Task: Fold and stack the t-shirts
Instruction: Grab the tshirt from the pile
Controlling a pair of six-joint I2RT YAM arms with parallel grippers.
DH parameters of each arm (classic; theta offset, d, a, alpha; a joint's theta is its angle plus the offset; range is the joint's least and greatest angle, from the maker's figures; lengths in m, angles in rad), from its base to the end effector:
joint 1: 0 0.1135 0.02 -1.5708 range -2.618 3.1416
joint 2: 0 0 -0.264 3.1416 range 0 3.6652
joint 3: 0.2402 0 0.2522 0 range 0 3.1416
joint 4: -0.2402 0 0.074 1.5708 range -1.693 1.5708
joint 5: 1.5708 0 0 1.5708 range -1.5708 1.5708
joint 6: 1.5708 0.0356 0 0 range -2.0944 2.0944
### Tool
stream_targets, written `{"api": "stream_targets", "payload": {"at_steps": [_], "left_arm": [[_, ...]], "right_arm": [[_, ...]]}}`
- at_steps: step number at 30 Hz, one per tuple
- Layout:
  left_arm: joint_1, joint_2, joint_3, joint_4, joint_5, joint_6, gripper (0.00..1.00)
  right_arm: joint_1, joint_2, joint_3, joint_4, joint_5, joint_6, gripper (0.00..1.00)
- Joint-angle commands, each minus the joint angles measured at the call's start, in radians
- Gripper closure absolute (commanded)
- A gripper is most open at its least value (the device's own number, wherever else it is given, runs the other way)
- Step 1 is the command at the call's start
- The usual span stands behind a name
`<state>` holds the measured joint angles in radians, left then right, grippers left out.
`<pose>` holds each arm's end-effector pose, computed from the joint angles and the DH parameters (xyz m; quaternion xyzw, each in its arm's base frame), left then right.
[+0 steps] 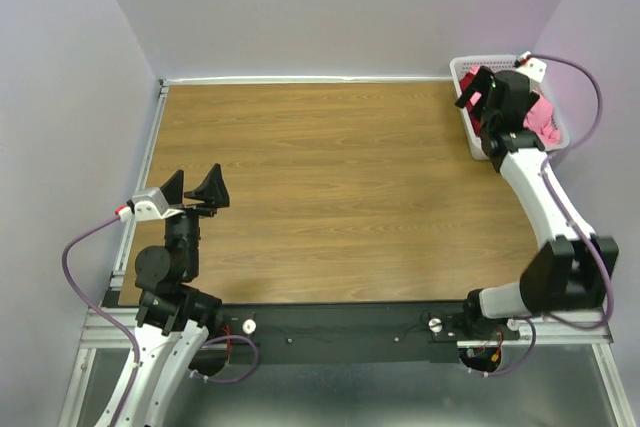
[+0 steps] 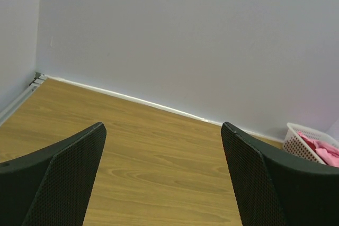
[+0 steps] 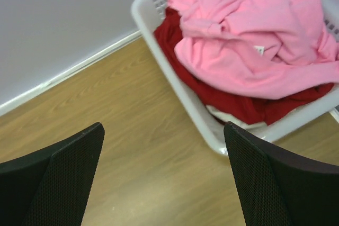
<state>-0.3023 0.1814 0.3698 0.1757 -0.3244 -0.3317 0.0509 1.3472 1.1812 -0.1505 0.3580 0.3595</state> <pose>0.0897 -0.0161 0.3043 -0.1412 0.5579 -0.1662 0.8007 0.3152 0.0036 0.3562 0.2257 0.7712 -0.0235 0.5947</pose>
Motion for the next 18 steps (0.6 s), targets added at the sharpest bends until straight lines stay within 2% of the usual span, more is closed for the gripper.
{"api": "stream_targets", "payload": {"at_steps": [1,5,8,15,18], "left_arm": [[-0.015,-0.02,-0.002,0.016,-0.016,0.008,0.03],[-0.018,-0.017,0.0,0.01,-0.013,0.022,0.03],[-0.018,-0.002,0.0,0.01,-0.019,0.028,0.03],[-0.018,0.042,-0.005,0.028,-0.021,0.036,0.03],[-0.018,0.056,-0.006,0.034,-0.019,0.039,0.03]], "right_arm": [[-0.045,0.229,0.17,0.006,0.171,0.041,0.0],[-0.126,0.442,0.321,0.006,0.127,0.032,0.0],[-0.176,0.576,0.432,0.006,0.05,-0.005,0.1],[-0.233,0.769,0.595,0.019,-0.068,-0.102,0.33],[-0.237,0.811,0.636,0.019,-0.131,-0.131,0.35]]}}
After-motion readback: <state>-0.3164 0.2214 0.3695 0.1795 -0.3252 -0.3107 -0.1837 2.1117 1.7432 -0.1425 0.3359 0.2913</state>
